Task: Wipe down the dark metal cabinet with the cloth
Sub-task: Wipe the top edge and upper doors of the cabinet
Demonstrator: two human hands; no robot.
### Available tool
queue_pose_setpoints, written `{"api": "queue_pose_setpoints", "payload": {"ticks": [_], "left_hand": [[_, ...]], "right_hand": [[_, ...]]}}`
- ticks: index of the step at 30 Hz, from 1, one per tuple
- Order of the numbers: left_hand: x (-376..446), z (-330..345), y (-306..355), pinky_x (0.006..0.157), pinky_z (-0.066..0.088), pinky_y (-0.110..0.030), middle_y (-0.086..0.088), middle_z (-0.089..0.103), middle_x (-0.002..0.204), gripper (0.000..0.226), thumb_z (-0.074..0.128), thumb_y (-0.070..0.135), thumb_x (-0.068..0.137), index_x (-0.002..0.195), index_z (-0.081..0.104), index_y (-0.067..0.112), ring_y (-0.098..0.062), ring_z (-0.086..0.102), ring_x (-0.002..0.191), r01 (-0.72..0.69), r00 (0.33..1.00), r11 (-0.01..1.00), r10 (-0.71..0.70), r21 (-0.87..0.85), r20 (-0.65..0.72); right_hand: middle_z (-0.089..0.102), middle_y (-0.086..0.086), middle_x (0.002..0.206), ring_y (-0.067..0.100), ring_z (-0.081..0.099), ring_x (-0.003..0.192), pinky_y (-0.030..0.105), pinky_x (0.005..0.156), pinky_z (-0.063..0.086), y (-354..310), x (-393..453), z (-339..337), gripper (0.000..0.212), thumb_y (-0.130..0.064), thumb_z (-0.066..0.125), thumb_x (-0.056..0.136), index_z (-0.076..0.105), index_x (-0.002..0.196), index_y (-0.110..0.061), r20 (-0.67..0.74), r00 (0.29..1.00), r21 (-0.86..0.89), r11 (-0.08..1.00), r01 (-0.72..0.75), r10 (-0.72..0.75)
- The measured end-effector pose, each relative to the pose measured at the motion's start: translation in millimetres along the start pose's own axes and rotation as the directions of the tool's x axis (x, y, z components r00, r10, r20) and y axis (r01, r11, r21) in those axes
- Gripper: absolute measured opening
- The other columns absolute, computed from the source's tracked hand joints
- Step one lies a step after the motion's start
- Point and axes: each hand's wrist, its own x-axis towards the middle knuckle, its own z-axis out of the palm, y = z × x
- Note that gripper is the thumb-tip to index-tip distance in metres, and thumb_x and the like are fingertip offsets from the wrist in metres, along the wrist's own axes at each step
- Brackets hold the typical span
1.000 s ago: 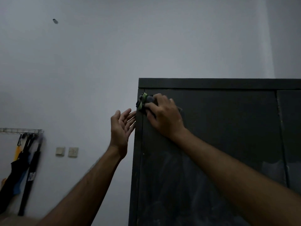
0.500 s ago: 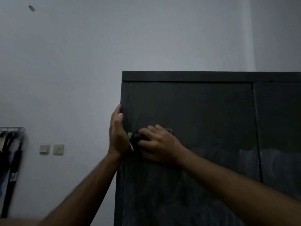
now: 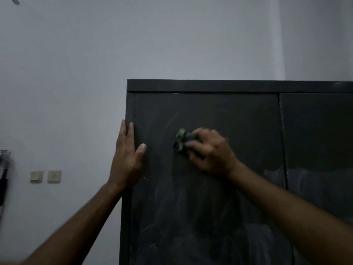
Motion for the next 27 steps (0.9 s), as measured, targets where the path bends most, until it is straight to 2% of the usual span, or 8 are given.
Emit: {"api": "queue_pose_setpoints", "payload": {"ticks": [5,9,12,15,17,22,24,27], "left_hand": [[-1,1,-12,0.127,0.007,-0.034,0.003,-0.026,0.173,0.093,0.027,0.067,0.097,0.167,-0.011,0.02,0.004,-0.022,0.154,-0.102,0.995,0.979,0.098,0.177,0.035],[-1,5,-14,0.127,0.011,-0.038,-0.002,-0.021,0.175,0.091,0.029,0.064,0.099,0.168,-0.005,0.016,-0.003,-0.016,0.157,-0.108,0.994,0.978,0.11,0.178,0.0],[-1,6,-16,0.127,0.011,-0.038,-0.001,-0.019,0.175,0.089,0.029,0.065,0.1,0.168,-0.004,0.018,-0.003,-0.015,0.158,-0.106,0.994,0.978,0.109,0.179,-0.008],[-2,7,-16,0.127,0.011,-0.039,0.001,-0.019,0.175,0.088,0.029,0.066,0.1,0.168,-0.005,0.021,0.003,-0.018,0.156,-0.104,0.994,0.979,0.109,0.177,-0.021],[-3,6,-15,0.127,0.012,-0.039,0.0,-0.017,0.176,0.088,0.028,0.067,0.1,0.168,-0.004,0.02,0.005,-0.019,0.155,-0.101,0.994,0.979,0.107,0.178,-0.022],[-3,3,-12,0.128,0.007,-0.034,-0.004,-0.016,0.176,0.089,0.027,0.066,0.1,0.168,-0.002,0.017,-0.001,-0.017,0.157,-0.099,0.995,0.98,0.1,0.175,0.0],[-2,2,-13,0.129,0.006,-0.035,-0.003,-0.017,0.176,0.088,0.027,0.065,0.101,0.168,-0.003,0.018,-0.003,-0.016,0.157,-0.094,0.996,0.98,0.094,0.173,0.012],[-2,0,-11,0.128,0.007,-0.035,-0.001,-0.019,0.175,0.087,0.028,0.065,0.101,0.168,-0.005,0.02,-0.001,-0.015,0.156,-0.081,0.997,0.98,0.078,0.18,0.027]], "right_hand": [[0.059,0.017,0.117,0.04,0.061,0.098,0.047,0.084,0.051,12,32,2,0.025,-0.031,0.061,0.094,0.072,0.112,-0.019,-0.384,0.55,0.079,0.62,-0.78,0.741],[0.061,0.017,0.116,0.036,0.061,0.096,0.043,0.076,0.048,-29,5,15,0.025,-0.029,0.064,0.092,0.072,0.112,-0.017,-0.056,0.978,0.0,0.979,-0.202,0.202],[0.064,0.019,0.116,0.038,0.063,0.094,0.044,0.076,0.051,17,-15,-13,0.027,-0.028,0.063,0.088,0.074,0.109,-0.015,-0.037,0.992,-0.071,0.99,-0.12,0.118],[0.059,0.018,0.121,0.042,0.061,0.1,0.047,0.087,0.051,58,-8,-31,0.031,-0.03,0.055,0.092,0.071,0.114,-0.015,-0.346,0.619,0.03,0.667,-0.744,0.705],[0.056,0.018,0.128,0.042,0.058,0.108,0.046,0.095,0.046,44,8,-26,0.034,-0.032,0.052,0.096,0.068,0.12,-0.015,-0.364,0.443,0.084,0.502,-0.861,0.819],[0.056,0.026,0.129,0.043,0.059,0.107,0.046,0.082,0.049,-21,-18,-4,0.042,-0.026,0.06,0.091,0.066,0.129,-0.011,0.062,0.979,-0.067,0.979,-0.19,0.194],[0.061,0.024,0.123,0.04,0.062,0.1,0.043,0.076,0.049,5,-30,-18,0.038,-0.027,0.062,0.091,0.069,0.126,-0.014,0.055,0.994,-0.13,0.988,-0.082,0.09],[0.058,0.021,0.122,0.041,0.062,0.101,0.045,0.083,0.048,41,-25,-32,0.038,-0.03,0.06,0.093,0.068,0.128,-0.016,-0.234,0.808,-0.133,0.805,-0.578,0.541]]}}
